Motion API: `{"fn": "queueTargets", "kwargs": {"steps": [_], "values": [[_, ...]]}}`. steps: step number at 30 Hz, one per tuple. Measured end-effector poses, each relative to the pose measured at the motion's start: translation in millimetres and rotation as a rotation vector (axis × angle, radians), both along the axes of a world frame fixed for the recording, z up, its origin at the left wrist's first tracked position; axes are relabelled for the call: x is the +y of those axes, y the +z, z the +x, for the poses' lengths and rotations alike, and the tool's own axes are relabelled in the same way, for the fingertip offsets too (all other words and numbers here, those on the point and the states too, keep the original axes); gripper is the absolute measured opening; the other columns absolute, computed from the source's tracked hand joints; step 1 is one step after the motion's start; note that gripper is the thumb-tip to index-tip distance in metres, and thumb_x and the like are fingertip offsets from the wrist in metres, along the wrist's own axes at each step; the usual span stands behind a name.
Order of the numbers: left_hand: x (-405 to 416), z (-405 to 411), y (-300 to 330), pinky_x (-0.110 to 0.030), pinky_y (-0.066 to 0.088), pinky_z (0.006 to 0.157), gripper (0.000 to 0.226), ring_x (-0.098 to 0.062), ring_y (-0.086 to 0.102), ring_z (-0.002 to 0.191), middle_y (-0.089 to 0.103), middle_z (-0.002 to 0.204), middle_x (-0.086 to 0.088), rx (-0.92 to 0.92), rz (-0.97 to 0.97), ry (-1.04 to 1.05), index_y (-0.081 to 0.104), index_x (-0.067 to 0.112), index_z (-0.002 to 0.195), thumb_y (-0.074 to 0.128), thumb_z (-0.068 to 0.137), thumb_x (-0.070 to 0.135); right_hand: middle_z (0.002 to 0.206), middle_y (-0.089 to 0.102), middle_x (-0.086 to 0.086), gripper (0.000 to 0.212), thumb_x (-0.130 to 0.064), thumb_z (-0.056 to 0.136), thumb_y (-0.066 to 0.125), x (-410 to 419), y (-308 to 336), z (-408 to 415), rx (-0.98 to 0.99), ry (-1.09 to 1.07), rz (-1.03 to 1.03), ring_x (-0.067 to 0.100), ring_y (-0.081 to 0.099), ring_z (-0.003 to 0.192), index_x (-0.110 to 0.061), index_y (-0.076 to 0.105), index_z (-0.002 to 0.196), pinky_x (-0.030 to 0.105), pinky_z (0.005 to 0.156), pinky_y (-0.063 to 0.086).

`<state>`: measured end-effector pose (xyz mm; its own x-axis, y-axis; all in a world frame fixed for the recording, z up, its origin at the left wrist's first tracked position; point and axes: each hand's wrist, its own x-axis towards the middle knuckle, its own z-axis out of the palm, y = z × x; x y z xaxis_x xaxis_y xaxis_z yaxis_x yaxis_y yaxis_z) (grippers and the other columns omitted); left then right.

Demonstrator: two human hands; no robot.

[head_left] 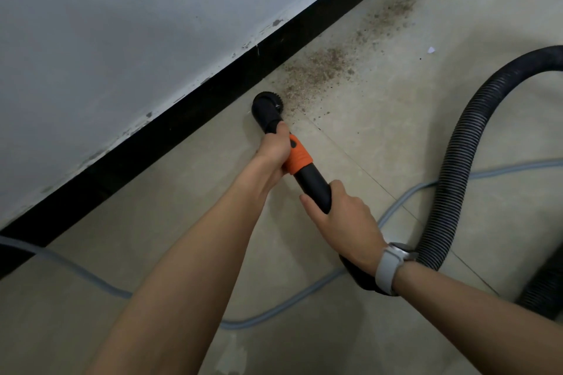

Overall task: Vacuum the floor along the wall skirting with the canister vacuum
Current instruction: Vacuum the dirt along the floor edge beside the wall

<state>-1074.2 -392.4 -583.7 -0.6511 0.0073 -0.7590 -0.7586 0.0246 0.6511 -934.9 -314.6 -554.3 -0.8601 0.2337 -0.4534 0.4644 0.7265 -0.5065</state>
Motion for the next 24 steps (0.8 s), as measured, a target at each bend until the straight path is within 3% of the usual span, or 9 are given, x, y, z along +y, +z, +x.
{"fn": "queueTargets", "kwargs": {"steps": [2,6,10,16,24], "values": [[8,-9,0,-0.04,0.05,0.079,0.048,-0.024,0.056,0.085,0.053,0.086,-0.008,0.01,0.013,-0.025,0.041,0.002,0.13,0.035,0.101,0.039,0.073,0.051,0.0,0.041,-0.057,0.091,0.045,5,0,-7,0.016,-0.026,-0.013,0.029,0.057,0.074,-0.017,0.04,0.097,0.037,0.065,0.048],[13,-22,3,-0.037,0.049,0.07,0.05,-0.018,0.051,0.068,0.048,0.08,-0.004,0.017,0.016,-0.045,0.041,0.003,0.132,0.037,0.1,0.041,0.074,0.054,0.002,0.043,-0.059,0.089,0.046,8,-1,-20,0.036,-0.09,-0.081,0.03,0.059,0.071,-0.016,0.042,0.093,0.039,0.065,0.051],[1,-10,3,-0.035,0.049,0.065,0.053,-0.017,0.052,0.07,0.051,0.095,-0.008,0.011,0.014,0.007,0.038,0.004,0.137,0.04,0.099,0.04,0.079,0.06,0.005,0.042,-0.058,0.088,0.047,3,-1,-16,0.009,-0.067,-0.168,0.03,0.063,0.068,-0.017,0.044,0.095,0.044,0.065,0.055],[-53,39,14,-0.032,0.048,0.063,0.048,-0.016,0.055,0.073,0.055,0.085,-0.007,0.015,0.037,0.18,0.044,-0.001,0.129,0.039,0.1,0.036,0.079,0.056,0.003,0.039,-0.057,0.089,0.047,-19,6,8,-0.016,0.195,-0.096,0.03,0.06,0.076,-0.02,0.039,0.093,0.038,0.066,0.049],[-85,105,27,-0.038,0.045,0.077,0.048,-0.018,0.054,0.075,0.052,0.085,-0.008,-0.033,0.001,0.267,0.04,-0.006,0.132,0.039,0.101,0.031,0.083,0.057,0.004,0.038,-0.057,0.089,0.047,-38,16,59,-0.086,0.299,-0.176,0.028,0.061,0.079,-0.02,0.04,0.095,0.035,0.068,0.047]]}}
